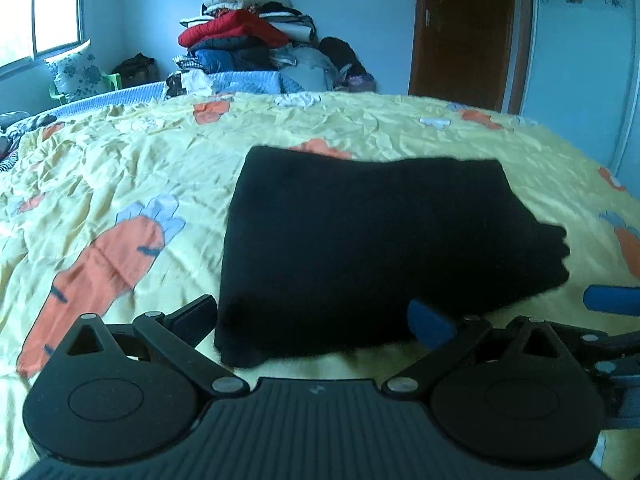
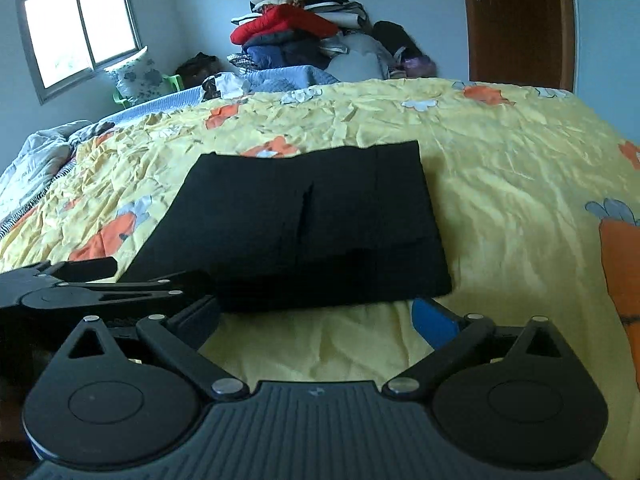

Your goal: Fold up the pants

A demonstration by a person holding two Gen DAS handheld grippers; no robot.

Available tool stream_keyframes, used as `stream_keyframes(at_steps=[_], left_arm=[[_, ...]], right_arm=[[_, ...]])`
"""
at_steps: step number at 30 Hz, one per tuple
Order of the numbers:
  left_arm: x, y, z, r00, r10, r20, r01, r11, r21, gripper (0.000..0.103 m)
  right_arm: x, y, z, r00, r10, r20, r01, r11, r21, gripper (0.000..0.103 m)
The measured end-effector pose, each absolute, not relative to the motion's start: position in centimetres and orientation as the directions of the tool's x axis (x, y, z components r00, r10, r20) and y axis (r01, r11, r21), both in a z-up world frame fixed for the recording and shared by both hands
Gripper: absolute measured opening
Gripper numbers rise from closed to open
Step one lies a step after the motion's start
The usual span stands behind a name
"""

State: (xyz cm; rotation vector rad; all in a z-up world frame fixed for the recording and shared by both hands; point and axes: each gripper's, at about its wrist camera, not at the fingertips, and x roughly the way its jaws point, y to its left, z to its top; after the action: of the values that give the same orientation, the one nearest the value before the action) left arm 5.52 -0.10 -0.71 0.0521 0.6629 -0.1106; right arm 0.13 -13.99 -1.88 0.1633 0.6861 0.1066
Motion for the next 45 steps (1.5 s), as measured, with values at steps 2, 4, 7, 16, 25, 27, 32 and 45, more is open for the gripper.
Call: stream_keyframes(at_steps=[2,4,7,16,25,27,32,45], left_arm=[[5.0,0.2,-1.2,0.774,-0.087,-0.628,0.119,0.993,0.009,0.103],[4.5,0.5,-1.7,0.762,-0.082,-0.642,0.115,0.993,0.009,0.102],[3.9,1.0,-2.3,0.755,-0.073,-0.652,0.107,0.994,0.013,0.102],[3.1,1.3,-3.0,0.763,-0.048,-0.644,0.088,0.996,0.031,0.103],[2.7,1.4,-3.3,0.787,-0.025,-0.616,0.082,0.995,0.065,0.103],[2.7,1.6,-3.3,0.787,-0.031,-0.616,0.080,0.995,0.052,0.103],[2.8,2.0,-3.5,0.780,-0.049,-0.623,0.076,0.997,0.017,0.103],[2.8,2.2,-3.6,0.777,-0.060,-0.627,0.073,0.997,-0.006,0.103]], right_arm=[[-0.4,-13.6,-2.4,0.765,0.137,-0.629,-0.043,0.986,0.163,0.103],[-0.7,-13.1,-2.9,0.759,0.132,-0.638,-0.055,0.989,0.140,0.103],[-0.9,-12.7,-3.6,0.749,0.140,-0.648,-0.065,0.988,0.138,0.103],[-1.1,-12.8,-4.5,0.762,0.103,-0.639,-0.017,0.990,0.139,0.103],[-0.9,-12.8,-5.3,0.769,0.032,-0.639,0.029,0.996,0.085,0.103],[-0.9,-12.4,-5.5,0.771,0.020,-0.637,0.026,0.998,0.062,0.103],[-1.2,-12.1,-5.9,0.780,0.003,-0.625,0.022,0.999,0.032,0.103],[-1.1,-11.9,-6.1,0.780,-0.016,-0.625,0.027,1.000,0.008,0.103]])
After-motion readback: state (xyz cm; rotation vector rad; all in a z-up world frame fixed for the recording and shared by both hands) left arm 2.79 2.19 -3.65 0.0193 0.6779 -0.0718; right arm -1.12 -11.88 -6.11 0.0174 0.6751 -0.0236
